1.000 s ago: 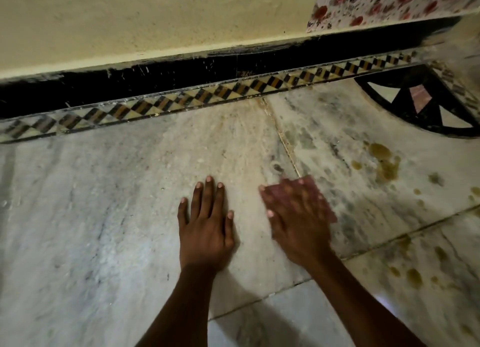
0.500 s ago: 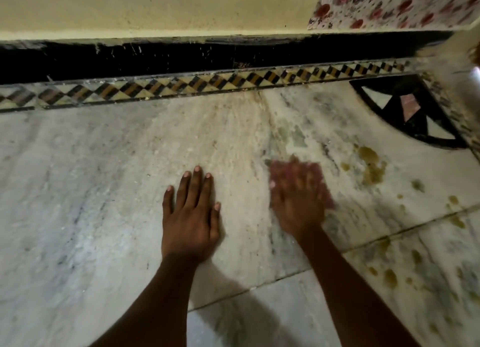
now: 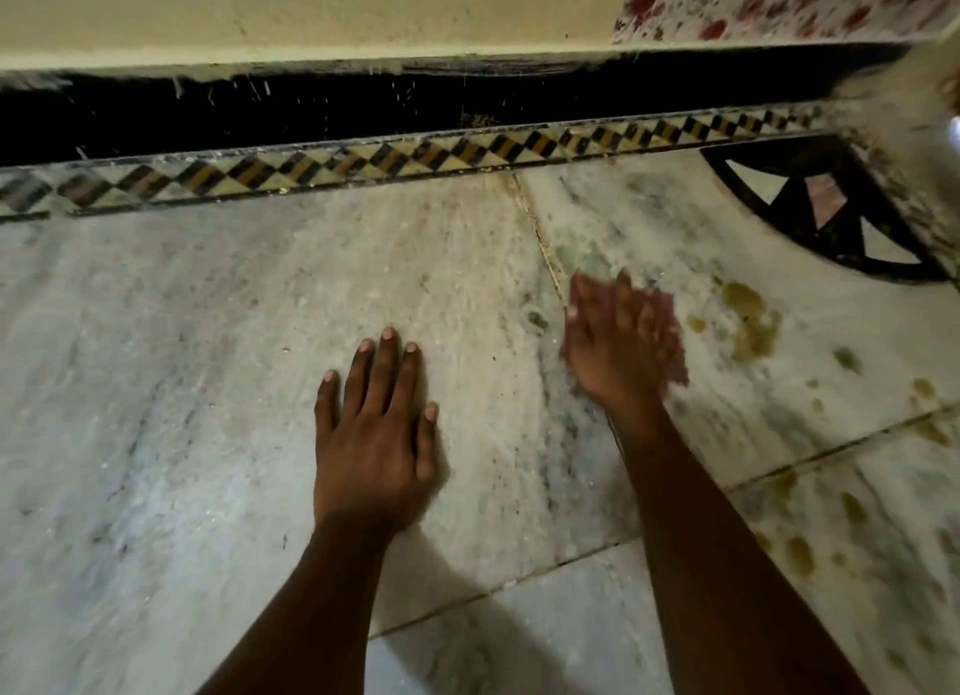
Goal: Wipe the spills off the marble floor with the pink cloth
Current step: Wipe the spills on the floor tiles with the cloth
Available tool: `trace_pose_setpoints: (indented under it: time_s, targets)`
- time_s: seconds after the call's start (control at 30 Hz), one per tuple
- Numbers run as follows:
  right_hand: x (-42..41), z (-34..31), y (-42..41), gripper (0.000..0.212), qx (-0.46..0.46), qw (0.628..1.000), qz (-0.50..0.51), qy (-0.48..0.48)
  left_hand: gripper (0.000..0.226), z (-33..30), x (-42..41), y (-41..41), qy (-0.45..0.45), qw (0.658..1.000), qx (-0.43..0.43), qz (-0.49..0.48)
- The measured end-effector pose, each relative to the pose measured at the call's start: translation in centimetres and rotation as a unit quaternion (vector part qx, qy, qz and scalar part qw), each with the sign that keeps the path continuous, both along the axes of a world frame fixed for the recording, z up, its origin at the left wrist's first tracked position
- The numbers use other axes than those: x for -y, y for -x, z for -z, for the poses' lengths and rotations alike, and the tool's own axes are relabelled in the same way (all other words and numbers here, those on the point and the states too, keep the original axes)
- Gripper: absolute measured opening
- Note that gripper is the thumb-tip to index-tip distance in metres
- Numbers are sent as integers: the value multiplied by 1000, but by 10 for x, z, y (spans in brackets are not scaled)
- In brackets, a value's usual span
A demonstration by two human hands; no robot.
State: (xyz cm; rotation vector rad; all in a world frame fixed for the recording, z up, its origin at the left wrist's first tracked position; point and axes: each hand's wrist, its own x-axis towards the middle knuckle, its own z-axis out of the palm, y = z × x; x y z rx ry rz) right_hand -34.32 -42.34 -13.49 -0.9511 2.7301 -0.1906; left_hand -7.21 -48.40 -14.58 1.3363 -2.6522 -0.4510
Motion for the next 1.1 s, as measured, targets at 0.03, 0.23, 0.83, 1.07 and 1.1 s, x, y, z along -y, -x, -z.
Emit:
trace_pose_setpoints:
  time_s: [0.03, 0.23, 0.83, 1.07, 1.1]
  targets:
    - [30, -3, 15, 59, 16, 999, 43, 6, 68, 3, 0, 0, 4, 1000, 0, 1]
    - [70, -2, -25, 57, -6, 974, -227, -1, 69, -1, -1, 0, 2, 1000, 1, -1]
    - [-66, -2, -58, 65, -15, 975, -212, -63, 69, -9, -1, -1, -15, 1000, -3, 7]
    - [-3, 1, -4, 62, 49, 998, 21, -39, 69, -2, -1, 0, -3, 1000, -17, 1]
    - [13, 2, -4, 61, 55, 997, 15, -43, 68, 1, 0, -1, -1, 1000, -17, 3]
